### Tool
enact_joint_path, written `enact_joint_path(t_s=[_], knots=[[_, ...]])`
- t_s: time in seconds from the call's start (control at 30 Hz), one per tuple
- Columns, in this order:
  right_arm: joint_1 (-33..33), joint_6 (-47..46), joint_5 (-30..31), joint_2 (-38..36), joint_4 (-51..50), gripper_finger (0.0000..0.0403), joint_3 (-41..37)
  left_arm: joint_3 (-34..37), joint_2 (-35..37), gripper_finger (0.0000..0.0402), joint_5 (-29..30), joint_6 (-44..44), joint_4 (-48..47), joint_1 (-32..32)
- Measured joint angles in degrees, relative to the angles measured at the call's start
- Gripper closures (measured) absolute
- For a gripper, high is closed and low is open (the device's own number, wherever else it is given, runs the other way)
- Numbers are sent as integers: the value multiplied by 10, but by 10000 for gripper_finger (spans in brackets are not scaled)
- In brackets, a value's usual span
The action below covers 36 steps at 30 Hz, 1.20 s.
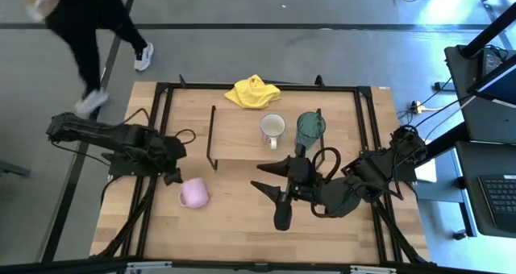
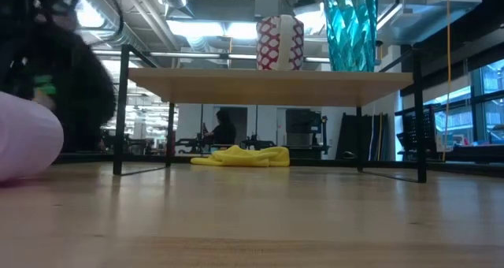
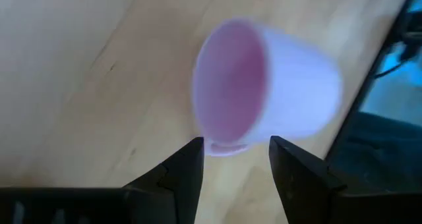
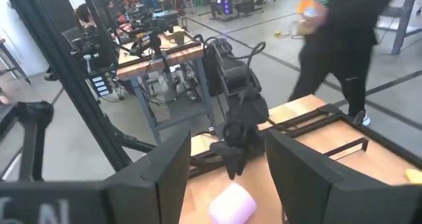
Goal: Stack small to large cups/mugs on shelf
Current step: Put the pink mug on the shelf
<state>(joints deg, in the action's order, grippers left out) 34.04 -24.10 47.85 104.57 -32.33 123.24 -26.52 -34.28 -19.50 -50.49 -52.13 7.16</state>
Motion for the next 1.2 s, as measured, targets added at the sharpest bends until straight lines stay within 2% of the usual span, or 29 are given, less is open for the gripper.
enact_joint_path(t_s=[0.1, 0.27, 0.53, 0.77, 0.97, 1.2], knots=[[0, -16, -11, -1, -10, 205, 0, 24, 3, 236, -1, -6, 44, 0], [0, -45, -15, -4, -35, 205, 0, 23, 7, 236, 17, 30, 107, 0], [0, -56, -15, -4, -55, 205, 0, 53, 2, 236, -31, 57, 139, 0], [-2, -58, -15, -4, -67, 205, 0, 77, 2, 236, -63, 45, 224, 0], [-2, -58, -14, -4, -68, 205, 0, 78, 2, 237, -95, 45, 228, 0], [-2, -58, -14, -4, -69, 205, 0, 78, 0, 237, -99, 46, 228, 0]])
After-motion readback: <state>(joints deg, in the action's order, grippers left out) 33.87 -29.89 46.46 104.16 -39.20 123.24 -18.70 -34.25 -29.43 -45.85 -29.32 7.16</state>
